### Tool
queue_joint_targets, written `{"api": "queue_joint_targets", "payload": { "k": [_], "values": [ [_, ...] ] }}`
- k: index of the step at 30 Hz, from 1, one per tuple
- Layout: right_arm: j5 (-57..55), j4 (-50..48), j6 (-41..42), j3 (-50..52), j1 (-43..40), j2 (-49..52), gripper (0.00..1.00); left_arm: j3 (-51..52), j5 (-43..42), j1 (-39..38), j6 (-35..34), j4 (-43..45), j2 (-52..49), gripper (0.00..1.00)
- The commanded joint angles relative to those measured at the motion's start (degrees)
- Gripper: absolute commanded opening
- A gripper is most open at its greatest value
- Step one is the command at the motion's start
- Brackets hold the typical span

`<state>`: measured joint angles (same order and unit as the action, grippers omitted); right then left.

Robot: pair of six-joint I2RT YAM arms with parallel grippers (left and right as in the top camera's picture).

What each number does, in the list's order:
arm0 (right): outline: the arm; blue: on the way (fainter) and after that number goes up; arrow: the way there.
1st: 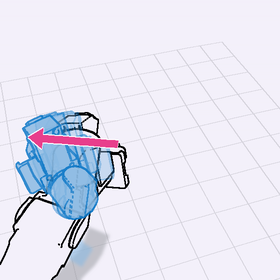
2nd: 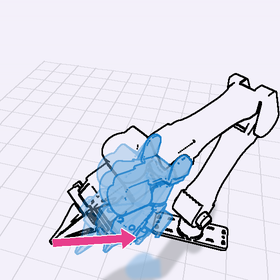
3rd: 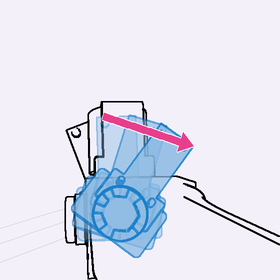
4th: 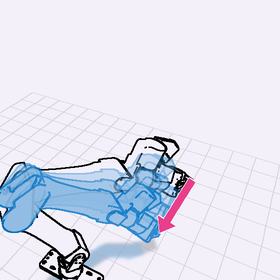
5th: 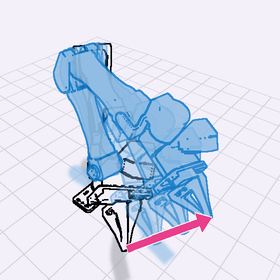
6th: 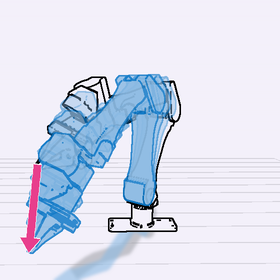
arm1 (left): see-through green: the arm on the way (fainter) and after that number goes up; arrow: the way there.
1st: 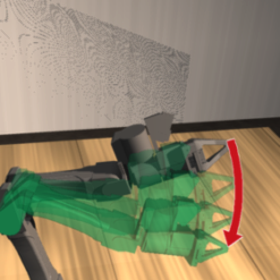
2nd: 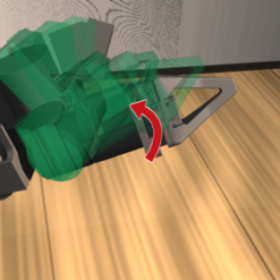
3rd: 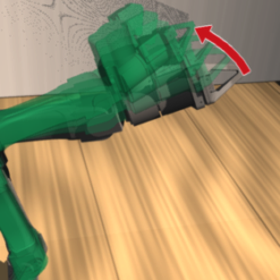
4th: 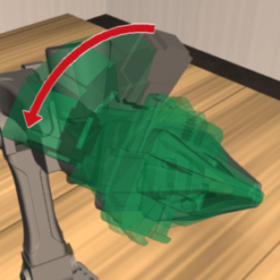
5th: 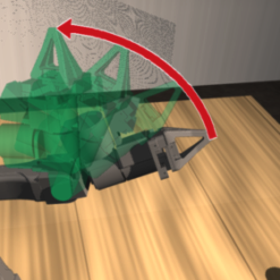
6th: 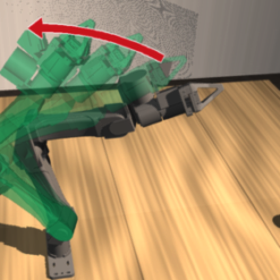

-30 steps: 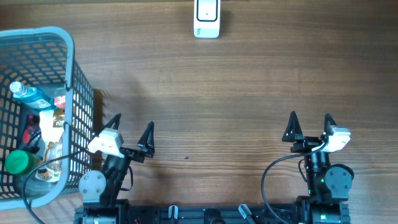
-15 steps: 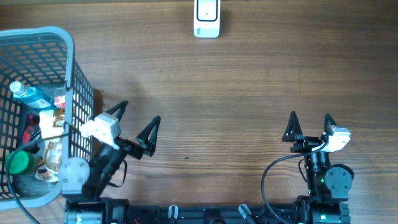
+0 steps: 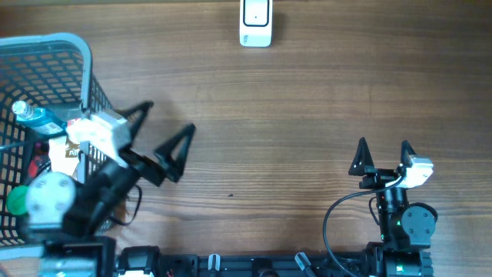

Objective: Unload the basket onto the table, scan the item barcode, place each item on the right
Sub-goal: 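Raise the left gripper and move it over the grey basket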

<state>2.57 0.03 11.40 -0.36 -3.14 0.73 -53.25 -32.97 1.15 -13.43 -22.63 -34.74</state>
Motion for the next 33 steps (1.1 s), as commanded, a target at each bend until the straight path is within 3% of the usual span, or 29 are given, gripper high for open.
{"api": "queue_joint_targets", "payload": {
  "k": [1,4,10,16,25,29,33],
  "values": [
    [0.55,-0.15,-0.85,0.07,0.07,-0.31,1.0,-16.57,15.69,0.26,4.17,-9.46,-6.27,1.0],
    [0.55,-0.15,-0.87,0.07,0.07,-0.31,1.0,-26.23,17.99,0.26,11.06,-15.87,-9.18,1.0],
    [0.55,-0.15,-0.85,0.07,0.07,-0.31,1.0,-28.09,20.52,0.26,11.74,-21.66,-9.22,1.0],
    [0.55,-0.15,-0.85,0.07,0.07,-0.31,1.0,-30.29,38.86,0.26,6.6,-22.38,-11.69,1.0],
    [0.55,-0.15,-0.85,0.07,0.07,-0.31,1.0,-54.14,49.31,1.51,8.5,-40.3,-35.26,1.0],
    [0.55,-0.15,-0.85,0.07,0.07,-0.31,1.0,-61.86,49.51,6.62,7.65,-47.91,-44.76,1.0],
    [0.55,-0.15,-0.85,0.07,0.07,-0.31,1.0,-62.6,45.64,13.07,6.78,-51.87,-48.89,1.0]
  ]
}}
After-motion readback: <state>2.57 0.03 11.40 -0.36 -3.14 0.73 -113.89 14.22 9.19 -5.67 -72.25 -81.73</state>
